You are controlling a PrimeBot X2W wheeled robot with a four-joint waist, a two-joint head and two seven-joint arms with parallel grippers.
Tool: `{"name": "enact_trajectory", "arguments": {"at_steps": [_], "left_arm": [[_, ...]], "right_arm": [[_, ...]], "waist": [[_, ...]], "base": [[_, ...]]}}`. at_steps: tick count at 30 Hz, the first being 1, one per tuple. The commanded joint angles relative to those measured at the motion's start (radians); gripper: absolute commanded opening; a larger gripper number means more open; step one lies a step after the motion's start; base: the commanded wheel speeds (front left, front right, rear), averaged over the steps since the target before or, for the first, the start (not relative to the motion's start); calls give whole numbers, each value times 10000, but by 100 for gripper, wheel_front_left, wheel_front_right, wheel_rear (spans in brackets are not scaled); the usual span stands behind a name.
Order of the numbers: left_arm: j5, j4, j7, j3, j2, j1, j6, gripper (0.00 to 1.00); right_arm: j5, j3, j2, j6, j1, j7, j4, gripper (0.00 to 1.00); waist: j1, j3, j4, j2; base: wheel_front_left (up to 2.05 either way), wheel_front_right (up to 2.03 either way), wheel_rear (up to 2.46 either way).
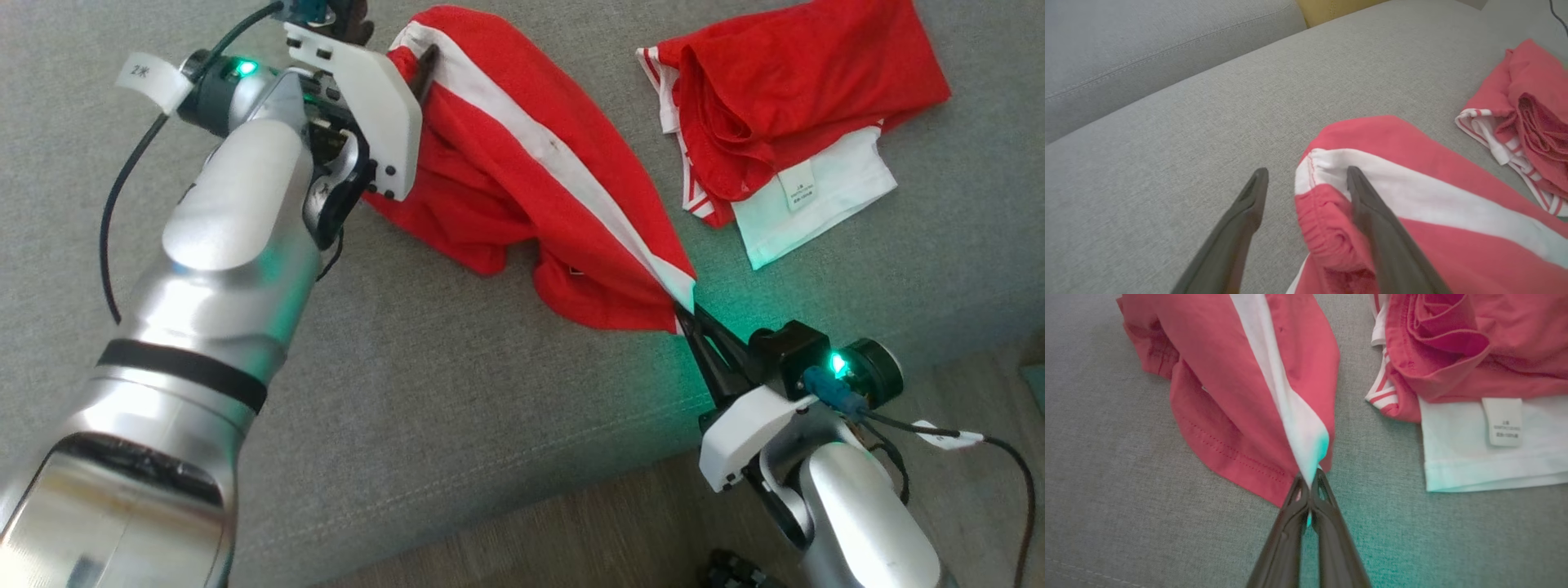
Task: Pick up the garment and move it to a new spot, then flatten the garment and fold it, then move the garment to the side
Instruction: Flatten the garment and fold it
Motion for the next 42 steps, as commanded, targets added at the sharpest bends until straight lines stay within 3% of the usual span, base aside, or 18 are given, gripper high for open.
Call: {"name": "enact_trajectory", "arguments": {"at_steps": [1,12,13,14,24,33,42], "left_arm": [[-126,-159,-38,231,113,-655,-89,100],[-289,440,-5,-65,-38,-936,-291,100],[-323,523,-45,-105,-59,-972,-314,37],[-338,552,-75,-136,-68,-990,-331,0],[-509,674,-876,-178,-65,-1106,-400,0],[-1021,264,-1585,10,260,-803,-479,0],[-2142,-888,-1372,574,1141,-248,-521,0]], "right_arm": [[62,224,47,-4,-235,-113,-220,0],[88,228,47,-4,-284,-149,-136,0],[88,222,47,-4,-286,-156,-126,0],[84,218,47,-4,-289,-161,-121,0],[-33,-6,47,-4,-267,-170,-94,0],[-570,-942,7,-4,-737,-63,-578,0],[35,-1058,-1245,-4,-2251,636,-1254,0]], "waist": [[0,8,-23,0],[0,16,-103,0],[0,16,-101,0],[0,15,-98,0],[0,-170,169,0],[0,-1129,1053,0],[0,-2407,2088,0]], "base": [[0,0,0],[0,0,0],[0,0,0],[0,0,0],[0,0,0],[0,0,0],[0,0,0]]}}
